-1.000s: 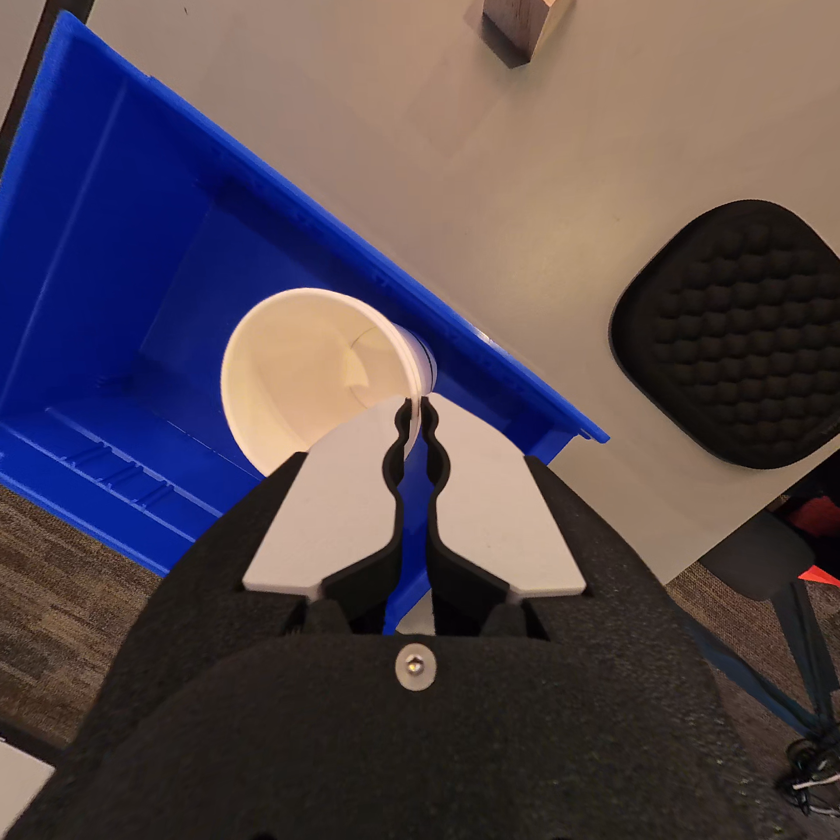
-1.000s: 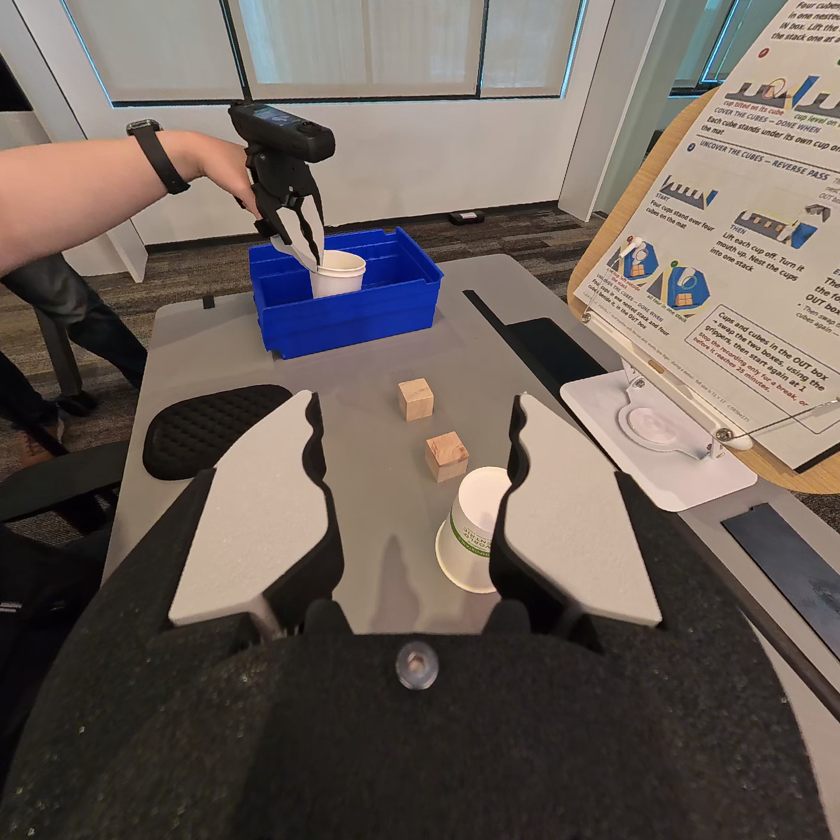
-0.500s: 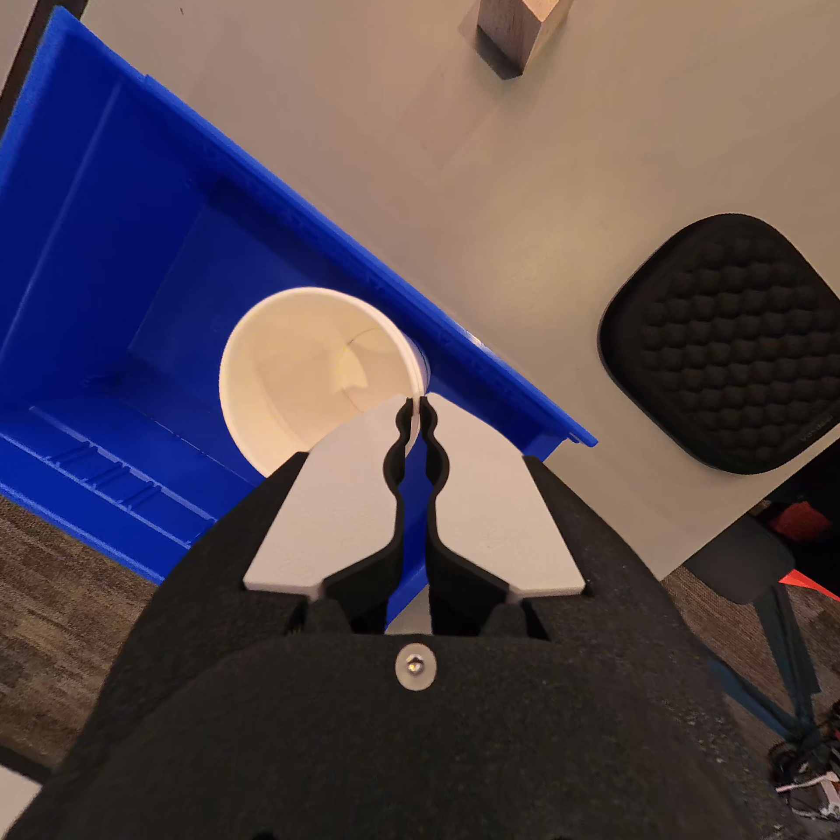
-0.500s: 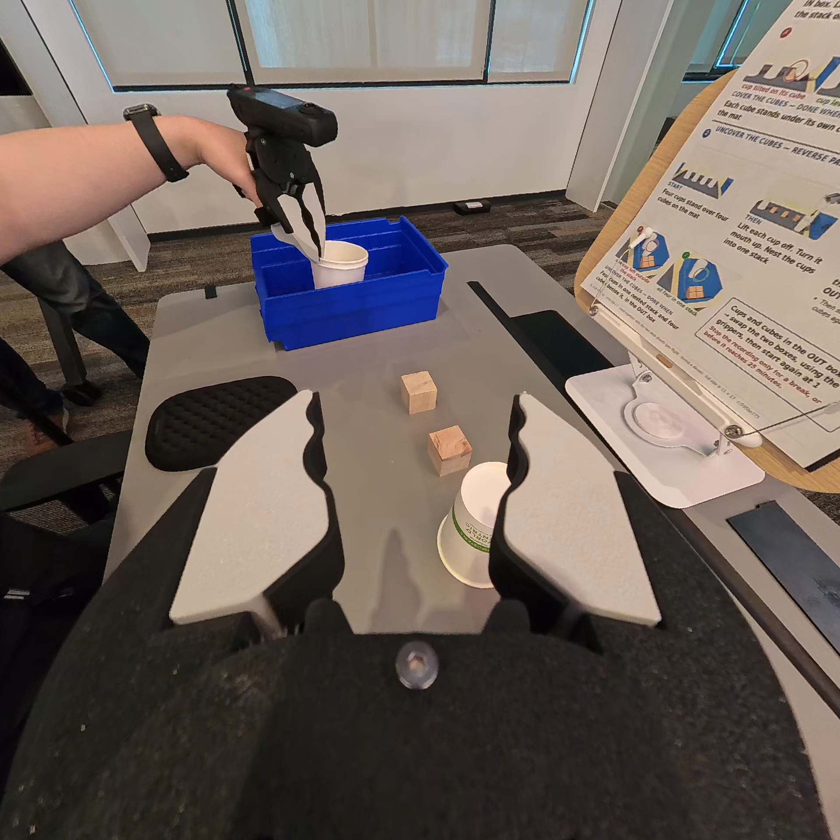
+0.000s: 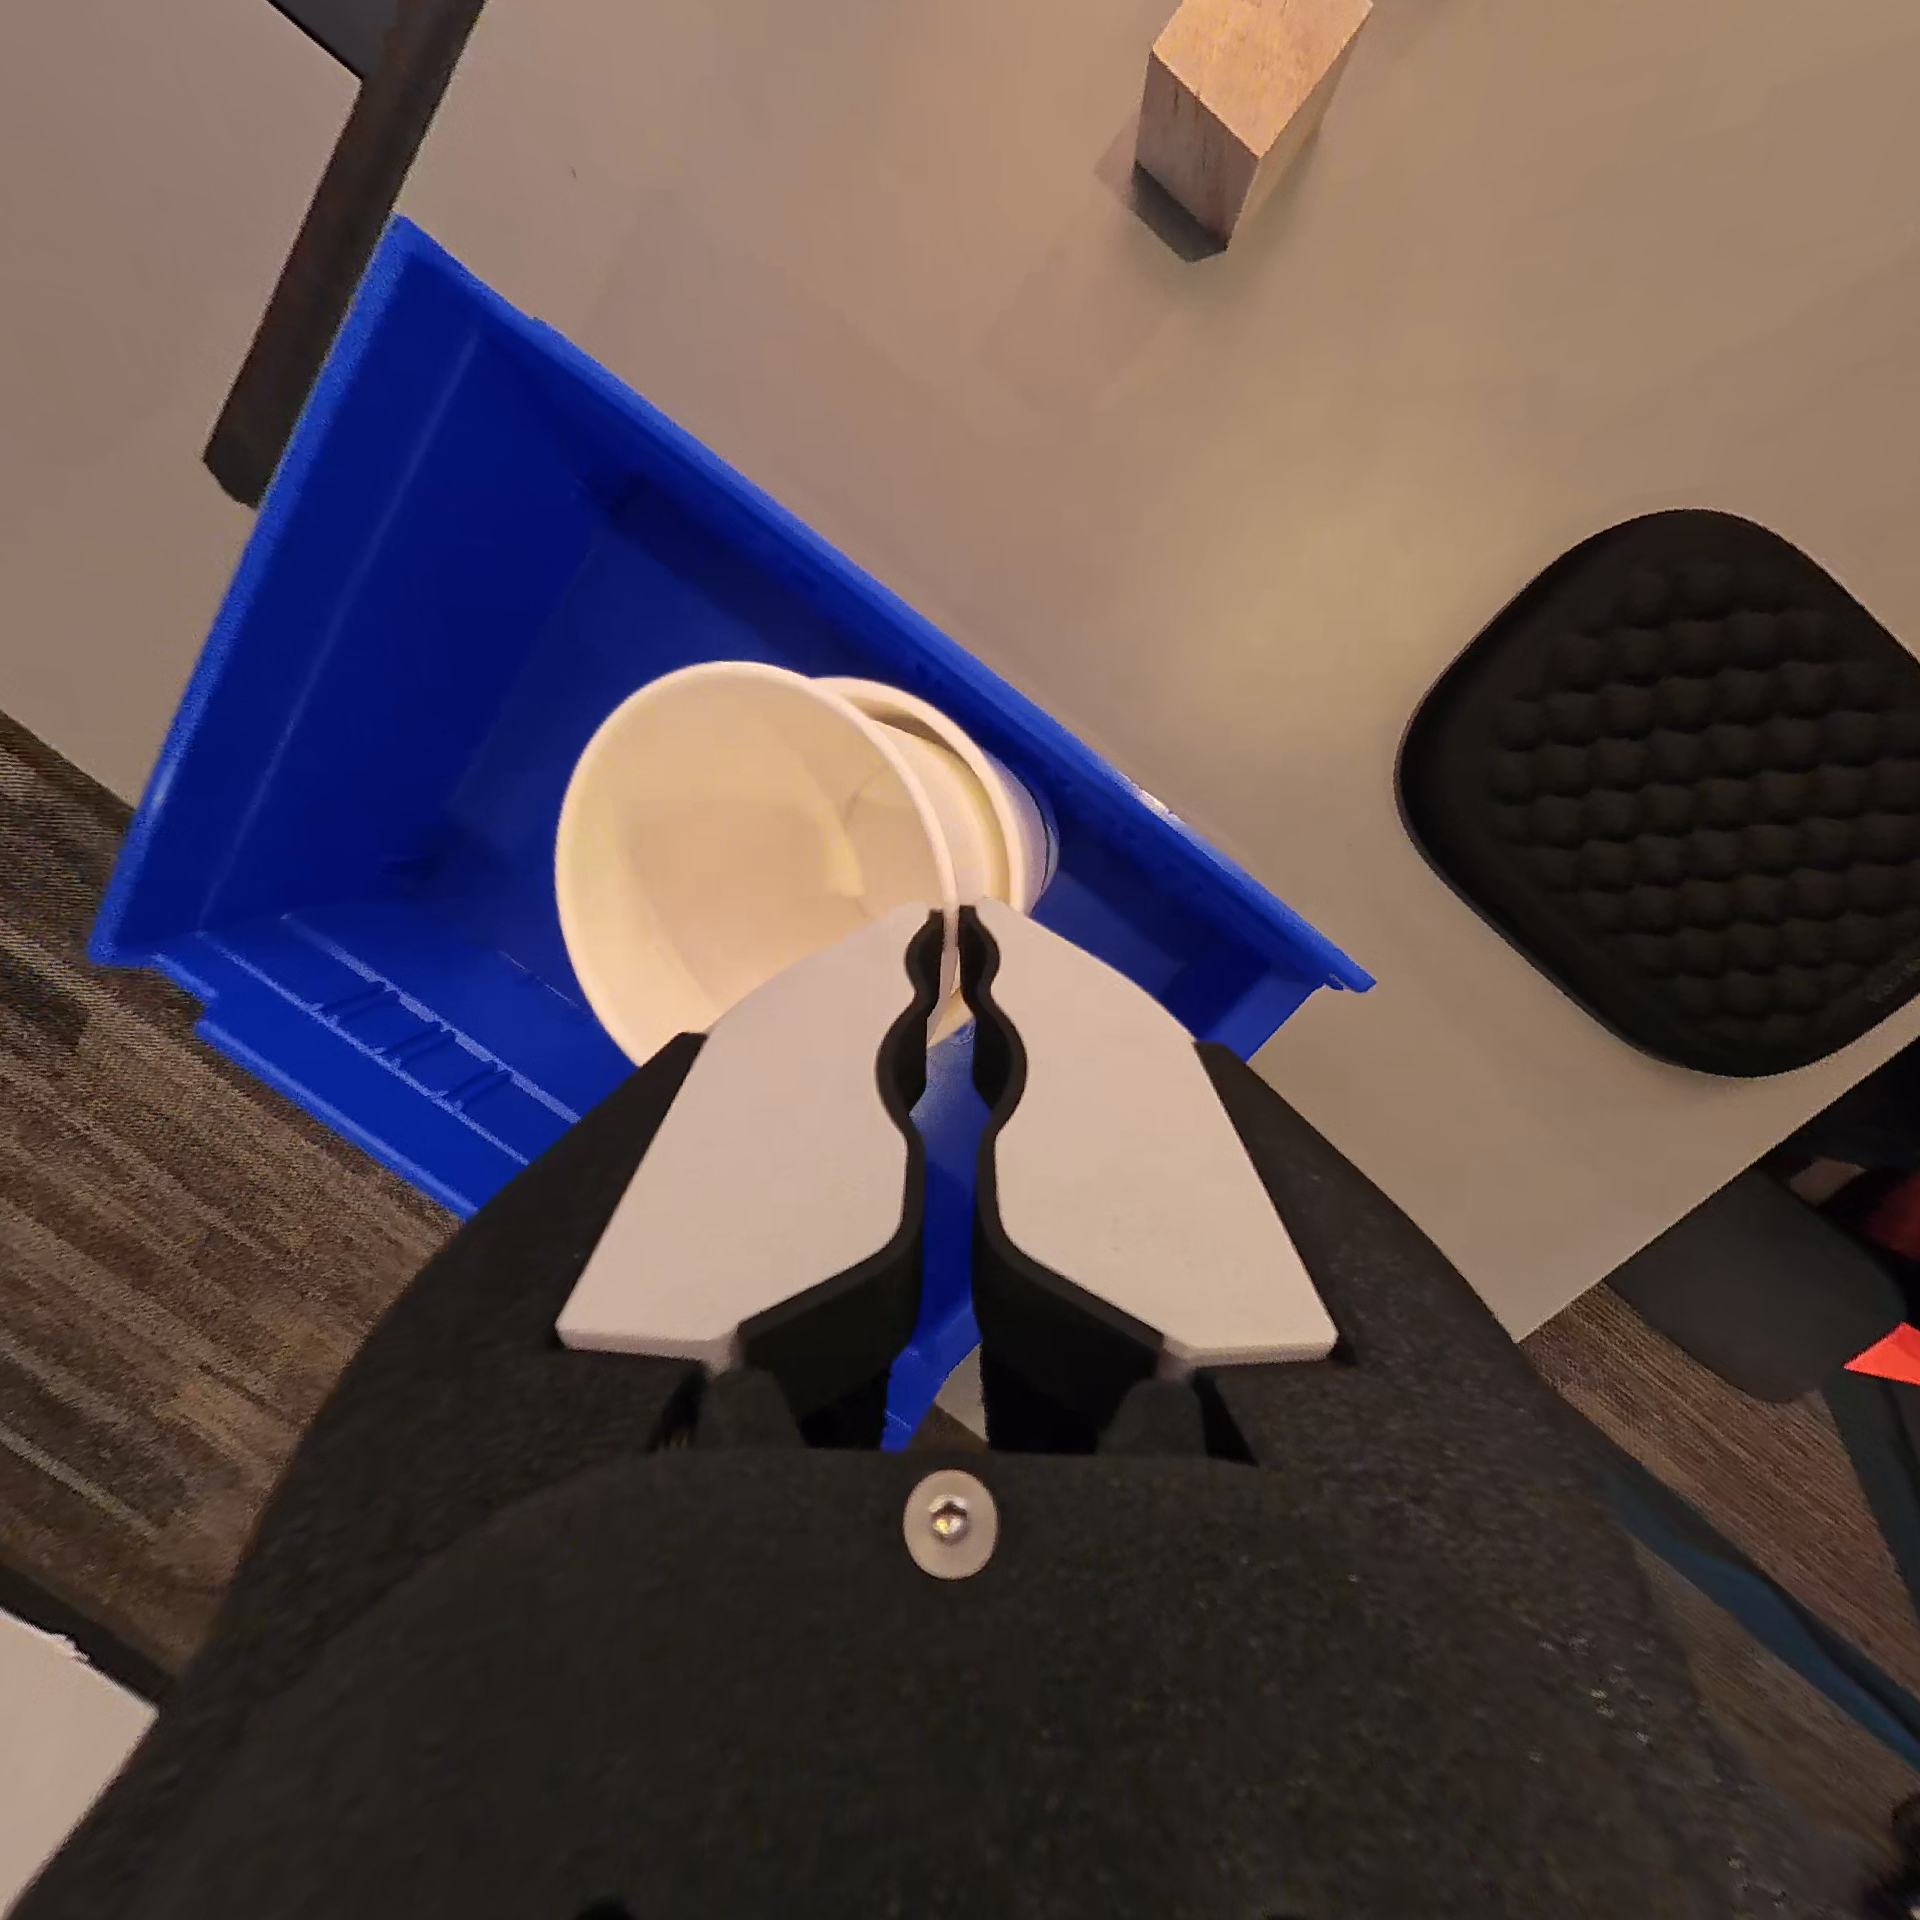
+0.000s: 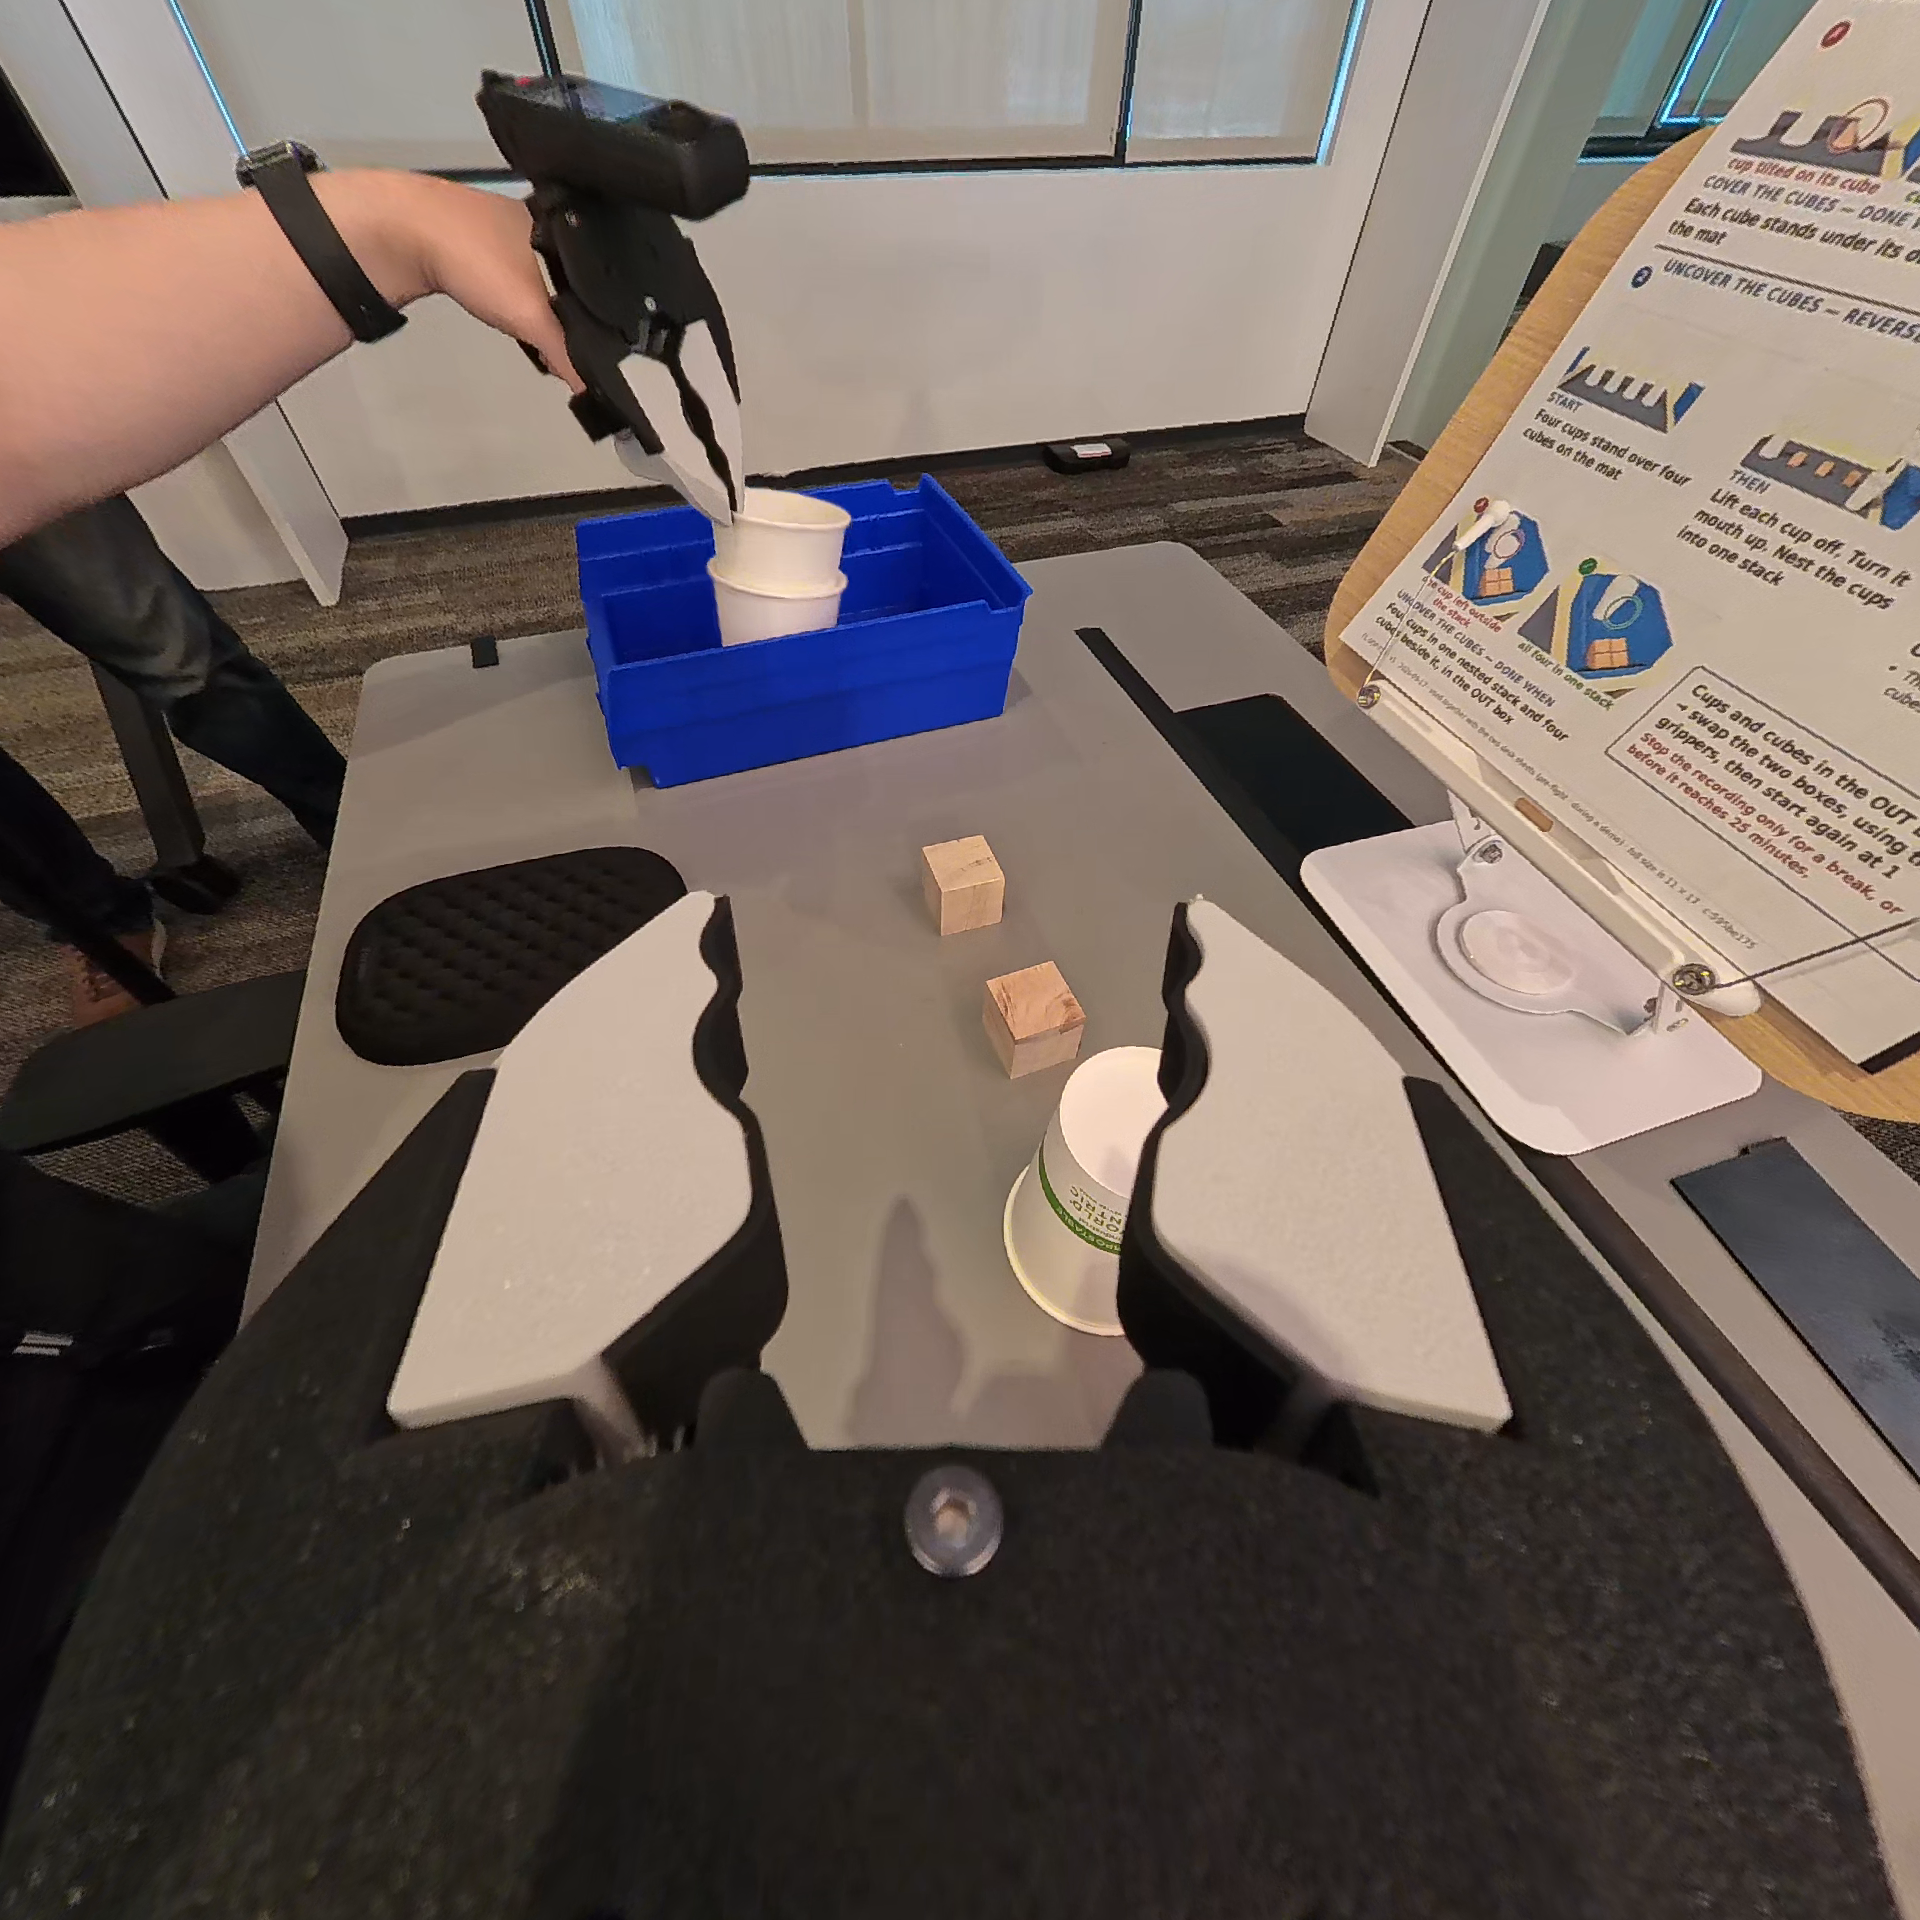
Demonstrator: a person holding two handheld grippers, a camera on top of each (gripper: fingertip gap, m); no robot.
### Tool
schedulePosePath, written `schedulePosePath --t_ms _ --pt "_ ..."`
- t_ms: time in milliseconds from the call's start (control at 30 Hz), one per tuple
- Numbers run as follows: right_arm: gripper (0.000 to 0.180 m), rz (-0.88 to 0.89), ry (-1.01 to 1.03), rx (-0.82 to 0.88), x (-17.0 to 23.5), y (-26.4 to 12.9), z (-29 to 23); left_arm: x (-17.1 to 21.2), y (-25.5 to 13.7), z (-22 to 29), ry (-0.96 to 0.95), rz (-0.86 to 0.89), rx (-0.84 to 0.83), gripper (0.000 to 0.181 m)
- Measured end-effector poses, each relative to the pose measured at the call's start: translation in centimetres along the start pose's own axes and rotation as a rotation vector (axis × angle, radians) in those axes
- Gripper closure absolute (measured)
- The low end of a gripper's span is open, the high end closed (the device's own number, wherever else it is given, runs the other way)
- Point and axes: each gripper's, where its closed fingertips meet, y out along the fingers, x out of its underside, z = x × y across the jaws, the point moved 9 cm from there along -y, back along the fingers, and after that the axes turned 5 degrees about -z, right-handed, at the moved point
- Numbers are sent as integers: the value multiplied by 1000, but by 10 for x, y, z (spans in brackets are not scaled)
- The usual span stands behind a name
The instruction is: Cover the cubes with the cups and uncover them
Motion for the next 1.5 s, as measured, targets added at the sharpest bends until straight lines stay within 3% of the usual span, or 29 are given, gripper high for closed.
schedulePosePath --t_ms 333,600,900,1233,1500 --pt "102 1 9 1 1 0 3 -3 -33 -1 20 -11 -68 178" --pt "102 -6 17 -16 3 8 4 -14 -88 9 41 57 -144 178" --pt "102 59 -35 -57 -4 33 -5 -57 -144 50 140 361 -148 178" --pt "96 294 -180 -60 -10 78 -24 -124 -139 107 278 708 9 178" --pt "81 496 -146 -35 -1 94 -22 -157 -119 136 362 799 161 178"
